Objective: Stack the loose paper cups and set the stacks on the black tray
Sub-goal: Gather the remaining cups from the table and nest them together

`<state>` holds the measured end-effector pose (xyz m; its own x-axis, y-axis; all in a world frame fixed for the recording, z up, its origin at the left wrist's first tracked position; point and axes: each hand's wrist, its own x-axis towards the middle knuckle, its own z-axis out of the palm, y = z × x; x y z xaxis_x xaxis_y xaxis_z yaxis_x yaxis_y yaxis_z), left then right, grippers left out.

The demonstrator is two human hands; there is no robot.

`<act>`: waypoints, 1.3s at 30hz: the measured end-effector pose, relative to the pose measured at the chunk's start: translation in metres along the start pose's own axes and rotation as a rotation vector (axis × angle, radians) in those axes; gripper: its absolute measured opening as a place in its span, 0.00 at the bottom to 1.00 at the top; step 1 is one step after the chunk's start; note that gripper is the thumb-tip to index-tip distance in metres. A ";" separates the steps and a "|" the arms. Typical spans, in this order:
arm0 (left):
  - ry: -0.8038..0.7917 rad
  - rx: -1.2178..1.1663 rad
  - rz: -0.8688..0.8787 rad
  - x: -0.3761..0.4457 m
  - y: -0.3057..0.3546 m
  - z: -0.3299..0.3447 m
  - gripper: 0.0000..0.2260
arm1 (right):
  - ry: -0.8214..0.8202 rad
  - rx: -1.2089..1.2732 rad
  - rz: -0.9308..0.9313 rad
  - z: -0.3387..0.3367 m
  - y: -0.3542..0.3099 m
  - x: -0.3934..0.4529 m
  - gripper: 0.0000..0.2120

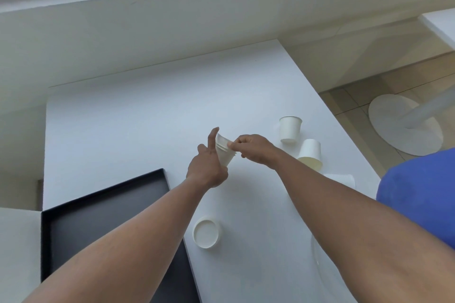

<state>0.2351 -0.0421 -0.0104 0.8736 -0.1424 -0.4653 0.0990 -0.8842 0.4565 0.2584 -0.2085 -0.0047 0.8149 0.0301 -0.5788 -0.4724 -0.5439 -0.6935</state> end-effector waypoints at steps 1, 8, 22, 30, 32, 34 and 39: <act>-0.001 0.009 0.010 0.001 0.001 -0.001 0.45 | -0.017 -0.006 0.005 0.000 0.000 0.000 0.18; -0.018 0.026 0.022 0.008 0.002 0.002 0.38 | 0.175 -0.024 0.030 -0.006 0.009 0.009 0.26; -0.052 0.003 0.043 0.019 0.008 0.011 0.37 | 0.732 -0.593 0.219 -0.056 0.045 0.042 0.21; -0.069 -0.007 0.049 0.022 0.007 0.014 0.38 | 0.600 -0.649 0.274 -0.066 0.046 0.052 0.25; -0.074 -0.007 0.043 0.022 0.007 0.015 0.38 | 0.606 -0.638 0.275 -0.065 0.046 0.050 0.24; -0.077 -0.011 0.039 0.021 0.006 0.016 0.38 | 0.617 -0.608 0.250 -0.061 0.044 0.049 0.21; -0.058 -0.027 0.017 0.015 0.004 0.014 0.44 | 0.568 -0.210 0.318 -0.046 0.026 0.047 0.14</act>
<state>0.2422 -0.0546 -0.0266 0.8464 -0.1833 -0.5001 0.0978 -0.8695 0.4842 0.3001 -0.2600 -0.0303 0.7241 -0.5716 -0.3860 -0.6896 -0.6066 -0.3956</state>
